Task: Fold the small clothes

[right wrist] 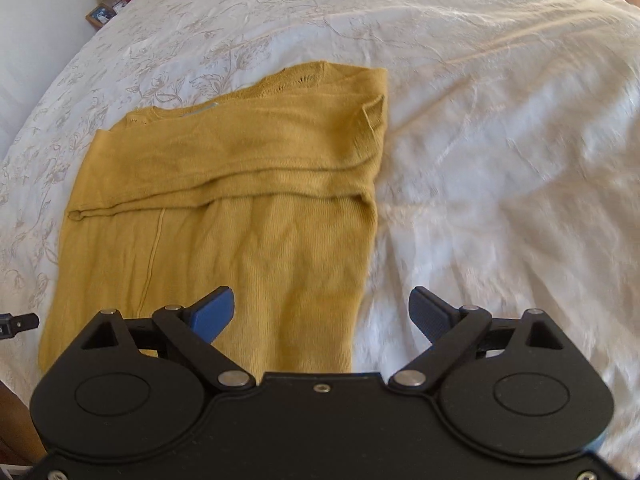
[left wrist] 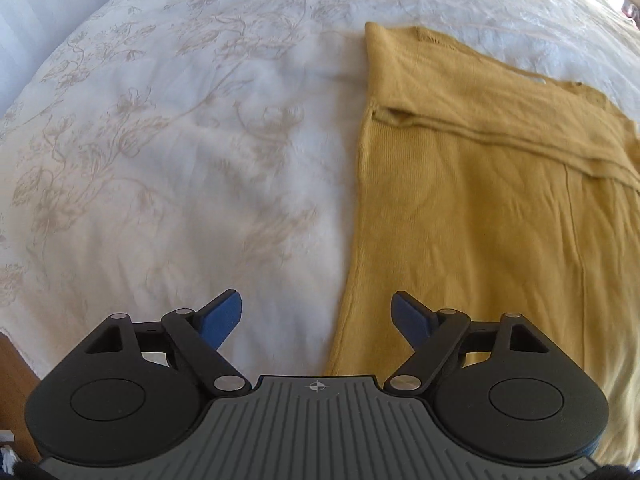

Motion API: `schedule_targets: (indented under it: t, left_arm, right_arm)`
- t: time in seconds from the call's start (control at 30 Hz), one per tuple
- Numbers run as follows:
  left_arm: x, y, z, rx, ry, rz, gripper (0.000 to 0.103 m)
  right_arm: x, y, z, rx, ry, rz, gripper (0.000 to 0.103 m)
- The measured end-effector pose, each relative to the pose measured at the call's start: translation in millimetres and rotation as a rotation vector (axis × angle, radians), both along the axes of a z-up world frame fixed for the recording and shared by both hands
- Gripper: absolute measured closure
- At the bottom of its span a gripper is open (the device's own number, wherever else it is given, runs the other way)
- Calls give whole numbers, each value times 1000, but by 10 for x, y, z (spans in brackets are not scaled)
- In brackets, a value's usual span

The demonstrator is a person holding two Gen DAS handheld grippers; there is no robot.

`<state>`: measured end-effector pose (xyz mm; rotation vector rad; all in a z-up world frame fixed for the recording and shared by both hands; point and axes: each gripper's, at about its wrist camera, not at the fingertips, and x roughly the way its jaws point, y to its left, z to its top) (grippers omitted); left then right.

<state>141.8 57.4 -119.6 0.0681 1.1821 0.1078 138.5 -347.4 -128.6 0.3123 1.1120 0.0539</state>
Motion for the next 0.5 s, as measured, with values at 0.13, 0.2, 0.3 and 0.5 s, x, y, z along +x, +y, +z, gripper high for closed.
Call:
schedule_targets:
  t: [0.13,0.2,0.3,0.5]
  left_arm:
    - [-301,128,-102,-20,17,-26,21]
    - [-439,161,-147,-23,21,-47,22]
    - [-673,203,-190,-24,16,-85,22]
    - [-1049,253,-317,-36,10,-166,22]
  right_arm:
    - [-361,7,-19,-5,21,-41,15]
    - [-557,29,-28,-5,32,-65,16]
    - [-834,77,-41,-8,41,-83,16]
    - [-1337,233,-37,-39,37,-78,16]
